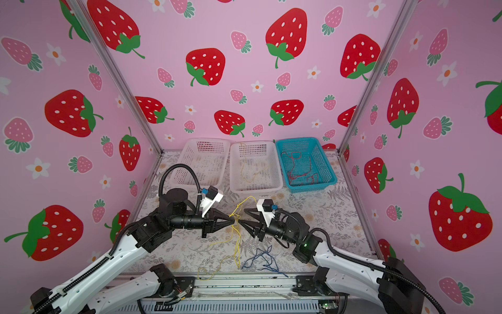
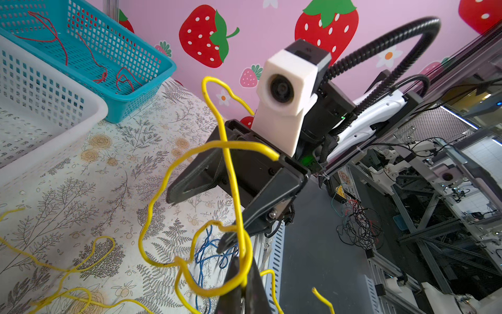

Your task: Untangle the cables

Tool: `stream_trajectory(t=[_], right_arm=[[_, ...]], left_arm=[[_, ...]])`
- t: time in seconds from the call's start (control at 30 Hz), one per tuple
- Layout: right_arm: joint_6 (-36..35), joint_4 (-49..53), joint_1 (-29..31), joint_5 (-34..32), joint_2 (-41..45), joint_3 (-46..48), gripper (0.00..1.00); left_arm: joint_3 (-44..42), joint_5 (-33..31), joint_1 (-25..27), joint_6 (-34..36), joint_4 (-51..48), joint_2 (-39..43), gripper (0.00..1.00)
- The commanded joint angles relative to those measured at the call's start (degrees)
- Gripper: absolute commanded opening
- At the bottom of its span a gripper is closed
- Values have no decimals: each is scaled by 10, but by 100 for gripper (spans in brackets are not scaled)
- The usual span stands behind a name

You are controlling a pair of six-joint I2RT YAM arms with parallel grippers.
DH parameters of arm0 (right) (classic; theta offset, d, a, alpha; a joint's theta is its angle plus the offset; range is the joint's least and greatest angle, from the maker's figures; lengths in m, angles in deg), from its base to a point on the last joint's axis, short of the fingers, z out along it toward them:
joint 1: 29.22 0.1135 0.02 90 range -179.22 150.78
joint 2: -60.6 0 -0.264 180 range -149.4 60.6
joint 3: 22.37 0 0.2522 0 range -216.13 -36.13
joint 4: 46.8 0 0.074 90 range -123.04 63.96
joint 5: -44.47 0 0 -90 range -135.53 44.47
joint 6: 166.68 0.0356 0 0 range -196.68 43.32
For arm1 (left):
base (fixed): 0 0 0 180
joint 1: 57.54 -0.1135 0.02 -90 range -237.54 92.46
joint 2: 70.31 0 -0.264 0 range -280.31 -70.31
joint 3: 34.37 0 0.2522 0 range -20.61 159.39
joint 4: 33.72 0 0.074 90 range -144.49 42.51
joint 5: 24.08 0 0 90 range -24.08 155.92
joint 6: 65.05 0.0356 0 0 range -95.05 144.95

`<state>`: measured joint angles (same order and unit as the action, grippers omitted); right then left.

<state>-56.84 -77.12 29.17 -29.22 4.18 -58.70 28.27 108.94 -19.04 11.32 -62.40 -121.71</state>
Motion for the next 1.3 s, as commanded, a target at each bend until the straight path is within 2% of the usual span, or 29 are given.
stream_trajectory(t=[0.0, 0.27, 0.4, 0.7, 0.77, 0.97, 1.27], right_arm=[[-18, -26, 3, -30, -4, -23, 49], [-21, -38, 10, -22, -31, -41, 37], [-24, -36, 15, -30, -33, -41, 26], [-23, -31, 20, -49, -25, -42, 6], [-15, -26, 21, -67, -22, -44, 0], [8, -9, 23, -138, 0, -41, 0], [22, 99, 20, -309, 54, -57, 0]], left_arm=[[-2, 26, -2, -4, 14, -2, 0], [-2, 28, -2, 2, 12, 0, 0], [-4, 27, -2, 4, 10, 1, 0], [-4, 25, -2, 11, 2, -3, 0], [-5, 22, -2, 12, -1, -3, 0], [-5, 23, -2, 16, -15, -5, 0], [5, 9, -2, 51, -79, -4, 0]])
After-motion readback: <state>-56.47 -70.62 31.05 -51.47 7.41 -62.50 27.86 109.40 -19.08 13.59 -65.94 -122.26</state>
